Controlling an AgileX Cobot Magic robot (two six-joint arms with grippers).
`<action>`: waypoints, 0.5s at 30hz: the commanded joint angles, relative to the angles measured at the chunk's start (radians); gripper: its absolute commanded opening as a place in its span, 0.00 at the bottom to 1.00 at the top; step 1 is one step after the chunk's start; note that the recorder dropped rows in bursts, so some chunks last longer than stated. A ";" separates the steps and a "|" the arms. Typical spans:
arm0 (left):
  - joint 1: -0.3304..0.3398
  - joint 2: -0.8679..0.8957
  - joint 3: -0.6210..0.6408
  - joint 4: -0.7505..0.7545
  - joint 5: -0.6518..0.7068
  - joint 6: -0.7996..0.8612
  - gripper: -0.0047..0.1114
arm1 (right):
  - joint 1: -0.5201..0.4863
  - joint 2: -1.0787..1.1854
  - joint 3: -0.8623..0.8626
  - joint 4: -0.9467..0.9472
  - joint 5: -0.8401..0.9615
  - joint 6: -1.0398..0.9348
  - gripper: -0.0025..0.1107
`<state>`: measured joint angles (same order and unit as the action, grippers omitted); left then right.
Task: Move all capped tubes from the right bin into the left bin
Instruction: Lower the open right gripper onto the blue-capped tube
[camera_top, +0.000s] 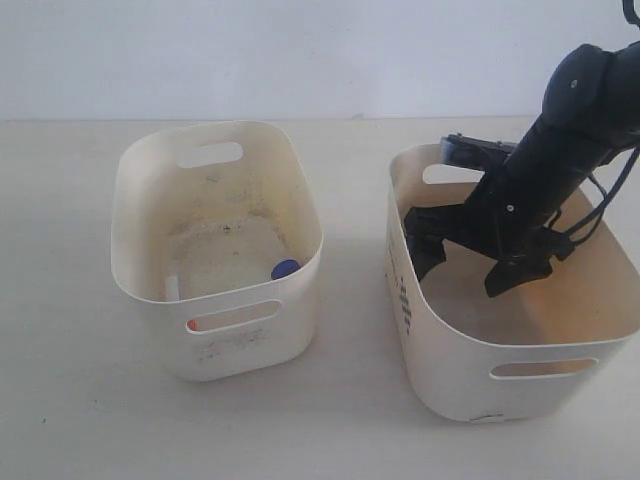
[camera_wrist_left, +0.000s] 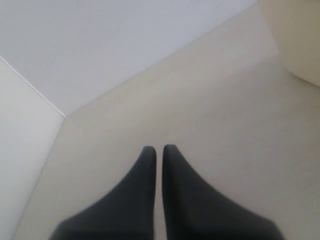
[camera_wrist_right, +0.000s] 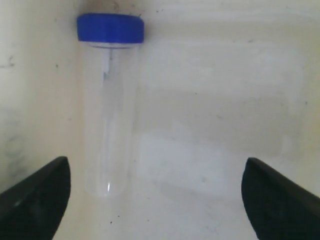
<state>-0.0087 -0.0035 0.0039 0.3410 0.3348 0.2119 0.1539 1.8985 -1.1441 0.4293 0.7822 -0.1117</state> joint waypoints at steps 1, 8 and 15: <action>-0.001 0.004 -0.004 -0.003 -0.005 -0.001 0.08 | 0.031 0.016 0.006 0.008 -0.022 -0.002 0.78; -0.001 0.004 -0.004 -0.003 -0.005 -0.001 0.08 | 0.076 0.062 0.006 0.004 -0.063 0.009 0.76; -0.001 0.004 -0.004 -0.003 -0.005 -0.001 0.08 | 0.076 0.067 0.006 -0.034 -0.076 0.045 0.39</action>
<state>-0.0087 -0.0035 0.0039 0.3410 0.3348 0.2119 0.2305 1.9545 -1.1441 0.4310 0.7263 -0.0749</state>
